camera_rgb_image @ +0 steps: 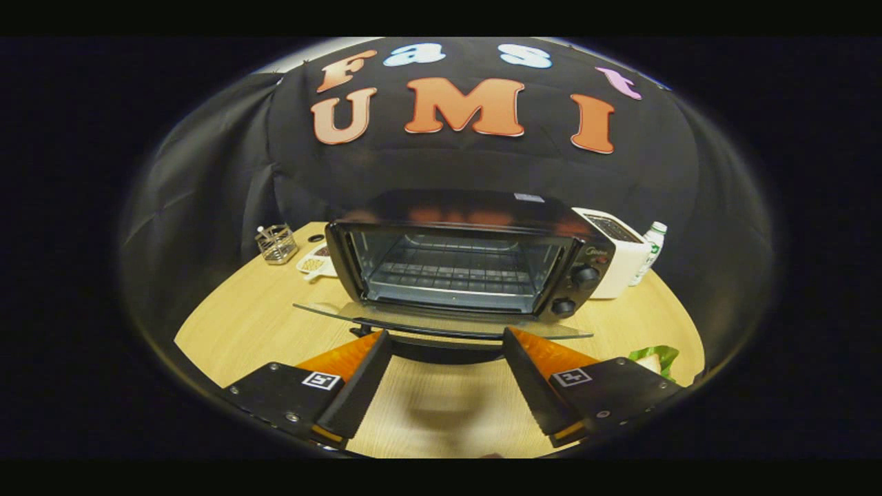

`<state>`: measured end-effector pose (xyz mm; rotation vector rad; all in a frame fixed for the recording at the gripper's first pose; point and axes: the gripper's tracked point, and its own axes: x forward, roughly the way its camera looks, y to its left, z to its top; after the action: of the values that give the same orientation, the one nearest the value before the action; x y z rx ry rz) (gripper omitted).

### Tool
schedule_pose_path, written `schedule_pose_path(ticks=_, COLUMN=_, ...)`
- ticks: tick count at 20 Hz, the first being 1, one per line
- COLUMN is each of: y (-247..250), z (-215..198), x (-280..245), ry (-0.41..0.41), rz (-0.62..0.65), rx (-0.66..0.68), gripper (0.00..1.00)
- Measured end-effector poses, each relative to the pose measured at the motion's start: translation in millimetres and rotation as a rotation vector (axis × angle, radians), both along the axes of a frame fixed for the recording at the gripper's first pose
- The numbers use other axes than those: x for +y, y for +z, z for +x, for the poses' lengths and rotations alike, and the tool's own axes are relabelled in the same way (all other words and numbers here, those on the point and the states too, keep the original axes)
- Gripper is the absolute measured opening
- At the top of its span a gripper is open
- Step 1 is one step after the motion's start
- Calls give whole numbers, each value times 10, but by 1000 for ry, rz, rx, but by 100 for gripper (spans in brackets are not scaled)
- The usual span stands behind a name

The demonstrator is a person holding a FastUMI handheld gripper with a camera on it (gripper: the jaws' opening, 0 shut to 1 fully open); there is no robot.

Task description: Open the toaster oven, put the food inside, and close the toaster oven door.

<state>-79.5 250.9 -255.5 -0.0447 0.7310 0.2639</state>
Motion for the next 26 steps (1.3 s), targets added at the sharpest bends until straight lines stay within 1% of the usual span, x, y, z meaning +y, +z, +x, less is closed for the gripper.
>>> schedule_pose_path(ticks=3, y=-151, z=-178, x=-3, ry=21, rz=1, rx=85, gripper=96)
schedule_pose_path(ticks=5, y=-269, z=-355, x=58, ry=13, rz=72, rx=199, gripper=96)
schedule_pose_path(ticks=7, y=-411, z=-493, x=181, ry=5, rz=175, rx=305, gripper=91)
schedule_pose_path(ticks=8, y=-500, z=-542, x=194, ry=-12, rz=196, rx=357, gripper=88)
schedule_pose_path(ticks=10, y=-617, z=-532, x=194, ry=-31, rz=211, rx=410, gripper=86)
schedule_pose_path(ticks=12, y=-733, z=-474, x=179, ry=-40, rz=198, rx=423, gripper=84)
schedule_pose_path(ticks=15, y=-807, z=-325, x=105, ry=-38, rz=174, rx=384, gripper=84)
schedule_pose_path(ticks=17, y=-851, z=-315, x=77, ry=-43, rz=191, rx=416, gripper=83)
schedule_pose_path(ticks=19, y=-862, z=-299, x=67, ry=-68, rz=233, rx=428, gripper=84)
schedule_pose_path(ticks=21, y=-843, z=-294, x=68, ry=-60, rz=260, rx=432, gripper=83)
schedule_pose_path(ticks=23, y=-750, z=-331, x=19, ry=-64, rz=290, rx=445, gripper=83)
schedule_pose_path(ticks=25, y=-552, z=-342, x=-65, ry=-67, rz=329, rx=422, gripper=84)
schedule_pose_path(ticks=26, y=-434, z=-329, x=-132, ry=-59, rz=339, rx=395, gripper=87)
